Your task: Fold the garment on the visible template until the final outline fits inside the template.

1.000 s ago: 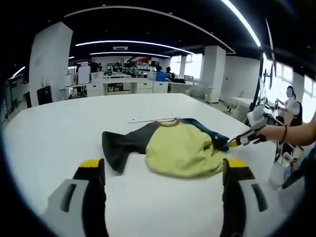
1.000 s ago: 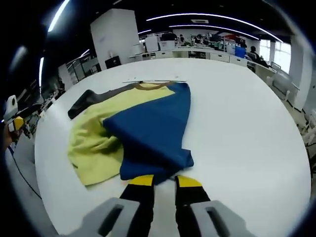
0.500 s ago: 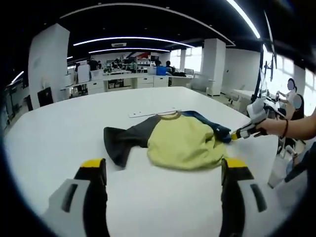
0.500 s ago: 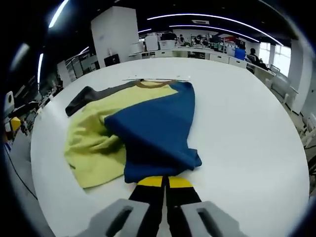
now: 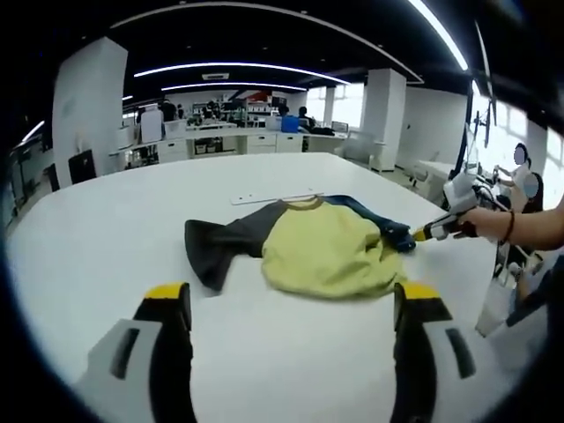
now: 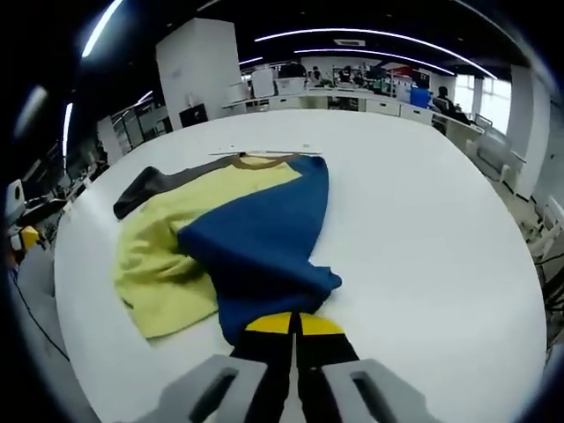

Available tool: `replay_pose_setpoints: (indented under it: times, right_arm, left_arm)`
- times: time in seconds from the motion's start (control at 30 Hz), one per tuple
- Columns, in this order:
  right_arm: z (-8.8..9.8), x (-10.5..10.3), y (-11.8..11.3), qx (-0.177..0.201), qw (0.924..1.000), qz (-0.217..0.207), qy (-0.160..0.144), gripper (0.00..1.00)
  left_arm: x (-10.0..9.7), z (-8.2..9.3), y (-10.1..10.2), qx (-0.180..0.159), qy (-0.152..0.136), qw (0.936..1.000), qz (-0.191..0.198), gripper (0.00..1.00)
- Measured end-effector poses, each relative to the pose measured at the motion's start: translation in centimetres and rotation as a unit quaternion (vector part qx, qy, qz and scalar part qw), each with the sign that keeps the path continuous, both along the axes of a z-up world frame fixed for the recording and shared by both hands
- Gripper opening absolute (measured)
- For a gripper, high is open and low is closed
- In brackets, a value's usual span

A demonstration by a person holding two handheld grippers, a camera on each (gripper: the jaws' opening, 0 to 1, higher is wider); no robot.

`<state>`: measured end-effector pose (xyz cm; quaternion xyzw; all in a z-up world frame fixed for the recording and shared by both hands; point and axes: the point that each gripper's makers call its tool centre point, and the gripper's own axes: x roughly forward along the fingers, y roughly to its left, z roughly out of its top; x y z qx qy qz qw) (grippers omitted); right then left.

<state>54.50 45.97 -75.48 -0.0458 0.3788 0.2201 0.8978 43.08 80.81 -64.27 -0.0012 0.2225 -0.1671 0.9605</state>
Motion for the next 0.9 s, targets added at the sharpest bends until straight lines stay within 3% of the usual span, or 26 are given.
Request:
replay_pose_setpoints:
  times: [0.57,0.9]
  right_arm:
    - [2.5,1.6,-6.7,-0.035,0.9985,-0.037,-0.022,0.00]
    - [3.7,2.9,-11.4,-0.053,0.9947,-0.083,-0.031,0.00]
  left_arm:
    - [0.0,-0.2,-0.6,0.009,0.008,0.9998,-0.013,0.91]
    - [-0.1,0.0,-0.6,0.005,0.004,0.9999,-0.011,0.91]
